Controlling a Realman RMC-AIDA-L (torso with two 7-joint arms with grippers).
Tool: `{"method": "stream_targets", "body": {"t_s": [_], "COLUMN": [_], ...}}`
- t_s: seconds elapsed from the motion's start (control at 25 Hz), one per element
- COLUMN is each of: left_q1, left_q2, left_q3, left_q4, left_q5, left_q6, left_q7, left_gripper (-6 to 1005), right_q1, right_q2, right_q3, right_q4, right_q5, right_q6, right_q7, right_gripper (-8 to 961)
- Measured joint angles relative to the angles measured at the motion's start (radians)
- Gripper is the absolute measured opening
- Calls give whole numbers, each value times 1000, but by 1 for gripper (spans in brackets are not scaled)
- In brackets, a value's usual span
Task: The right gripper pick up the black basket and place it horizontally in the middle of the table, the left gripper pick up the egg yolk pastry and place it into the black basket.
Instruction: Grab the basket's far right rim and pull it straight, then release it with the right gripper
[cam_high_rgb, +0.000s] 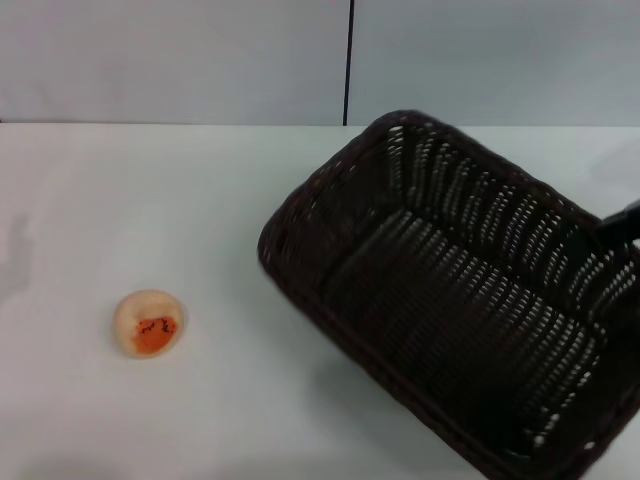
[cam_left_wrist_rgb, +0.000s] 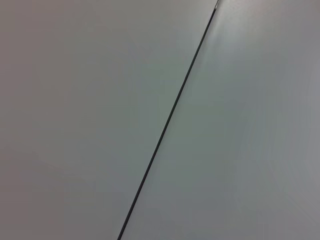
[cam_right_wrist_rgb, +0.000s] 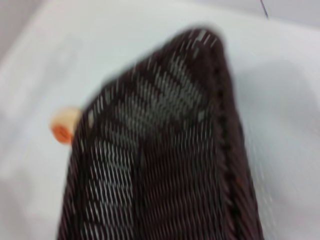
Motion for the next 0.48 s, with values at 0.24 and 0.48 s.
{"method": "stream_targets", "body": {"t_s": [0.24,0.48], "left_q1": [2,3], "left_q2": [0,-1], "left_q3": [-2,-3], "left_q4": [0,0], "left_q5": [-3,-5], "left_q6": [5,1], "left_q7": [-2,-9], "left_gripper": [499,500], "right_q1": [-9,6], "right_q2": [-48,-56], "right_q3": [7,6], "right_q4": [53,53], "right_q5": [193,239], "right_q6": [-89,-113], "right_q7": [-36,-89], "right_gripper": [200,210]}}
